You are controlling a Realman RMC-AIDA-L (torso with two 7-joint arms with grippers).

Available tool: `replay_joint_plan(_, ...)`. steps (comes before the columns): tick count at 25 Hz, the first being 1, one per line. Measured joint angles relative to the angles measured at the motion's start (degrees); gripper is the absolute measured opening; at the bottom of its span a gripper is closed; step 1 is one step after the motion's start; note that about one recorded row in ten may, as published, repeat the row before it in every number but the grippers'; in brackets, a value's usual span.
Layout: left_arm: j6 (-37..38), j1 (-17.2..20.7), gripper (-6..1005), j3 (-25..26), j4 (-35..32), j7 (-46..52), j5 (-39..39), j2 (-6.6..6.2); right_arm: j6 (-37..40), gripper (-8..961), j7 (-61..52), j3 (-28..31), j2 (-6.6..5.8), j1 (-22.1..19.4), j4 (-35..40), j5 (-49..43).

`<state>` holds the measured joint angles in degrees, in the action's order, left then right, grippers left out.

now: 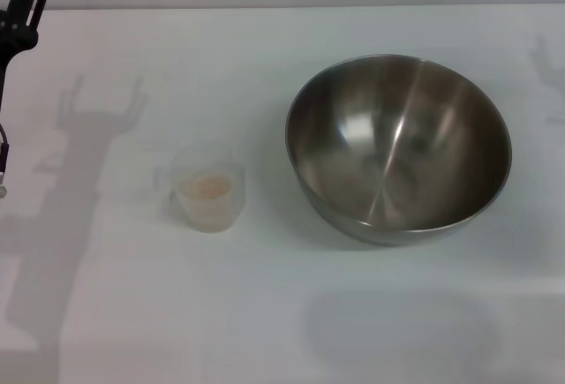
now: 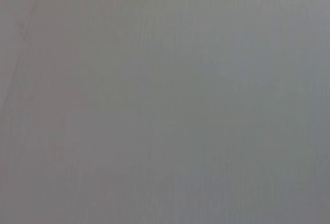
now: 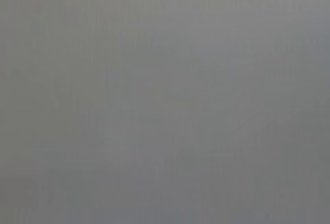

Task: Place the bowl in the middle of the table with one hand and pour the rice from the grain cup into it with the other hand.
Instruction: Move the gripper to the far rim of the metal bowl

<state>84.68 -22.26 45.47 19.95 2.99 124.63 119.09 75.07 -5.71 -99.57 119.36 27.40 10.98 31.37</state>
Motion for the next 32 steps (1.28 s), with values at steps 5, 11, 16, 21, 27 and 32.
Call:
replay_joint_plan(5, 0.0, 0.0, 861, -0.2, 0.0, 0.0, 0.0, 0.0, 0.1, 762, 0.0, 0.0, 0.0, 0.0, 0.0, -0.1)
replay_joint_plan(11, 0.0, 0.1, 861, -0.2, 0.0, 0.0, 0.0, 0.0, 0.4, 761, 0.1, -0.1, 0.0, -0.2, 0.0, -1.0)
replay_joint_plan(16, 0.0, 0.1, 861, -0.3, 0.0, 0.0, 0.2, 0.0, 2.4, 761, 6.5, -1.1, 0.08, -0.3, 0.0, -1.0)
replay_joint_plan(21, 0.0, 0.3, 861, -0.3, 0.0, 0.0, 0.2, 0.0, 2.9, 761, 9.6, -2.3, 0.23, -1.1, 2.7, -1.0)
replay_joint_plan(27, 0.3, 0.3, 862, -0.3, 0.0, 0.0, 0.1, 0.0, -8.8, 761, 5.4, -3.0, -0.08, -4.9, 15.2, -3.1)
replay_joint_plan(32, 0.8, 0.3, 862, -0.2, 0.0, 0.0, 0.1, -0.02, -29.5, 760, 5.2, -2.4, -0.15, -10.5, 34.4, -8.2)
